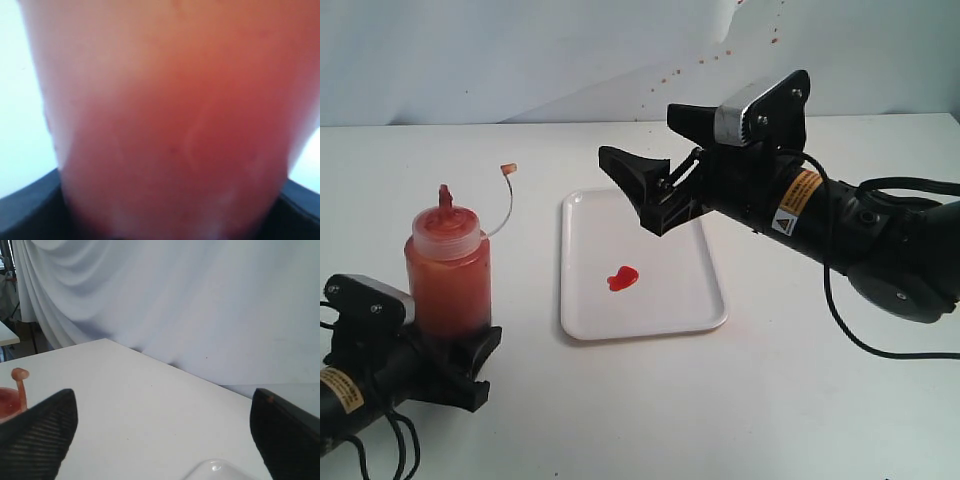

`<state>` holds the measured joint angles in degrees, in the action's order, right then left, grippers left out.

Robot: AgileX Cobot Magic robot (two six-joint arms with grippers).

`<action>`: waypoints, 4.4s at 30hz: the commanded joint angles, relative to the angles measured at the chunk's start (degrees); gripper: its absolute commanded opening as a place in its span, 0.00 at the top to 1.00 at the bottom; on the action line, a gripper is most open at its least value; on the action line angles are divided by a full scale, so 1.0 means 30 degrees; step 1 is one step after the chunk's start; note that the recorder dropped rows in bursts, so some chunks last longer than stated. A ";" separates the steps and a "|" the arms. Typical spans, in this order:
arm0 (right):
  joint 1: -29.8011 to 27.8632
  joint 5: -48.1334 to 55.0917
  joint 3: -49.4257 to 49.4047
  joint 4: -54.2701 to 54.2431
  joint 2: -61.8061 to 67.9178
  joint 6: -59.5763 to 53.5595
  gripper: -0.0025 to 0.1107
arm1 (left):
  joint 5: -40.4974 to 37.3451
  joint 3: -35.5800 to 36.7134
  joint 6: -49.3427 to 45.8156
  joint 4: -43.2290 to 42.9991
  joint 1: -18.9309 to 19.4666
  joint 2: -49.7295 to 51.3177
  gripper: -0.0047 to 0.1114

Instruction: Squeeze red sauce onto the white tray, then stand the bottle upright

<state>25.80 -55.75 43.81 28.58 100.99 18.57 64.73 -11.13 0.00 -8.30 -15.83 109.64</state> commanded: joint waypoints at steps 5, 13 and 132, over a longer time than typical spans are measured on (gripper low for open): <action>0.0015 -0.0010 0.0111 -0.0173 0.0019 -0.0169 0.23 | -0.0645 -0.0730 0.0000 -0.0912 -0.0040 -0.0077 0.96; 0.0015 -0.0010 0.0111 -0.0173 0.0019 -0.0169 0.23 | -0.0729 -0.0730 -0.0100 -0.0906 -0.0040 -0.0077 0.96; 0.0565 0.0335 0.1888 0.6844 0.2503 0.3964 0.23 | -0.1256 -0.0730 -0.0136 -0.0906 -0.0040 -0.0077 0.96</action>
<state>27.30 -53.76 49.18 48.80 108.40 30.08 58.40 -12.86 0.00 -11.04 -15.83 109.64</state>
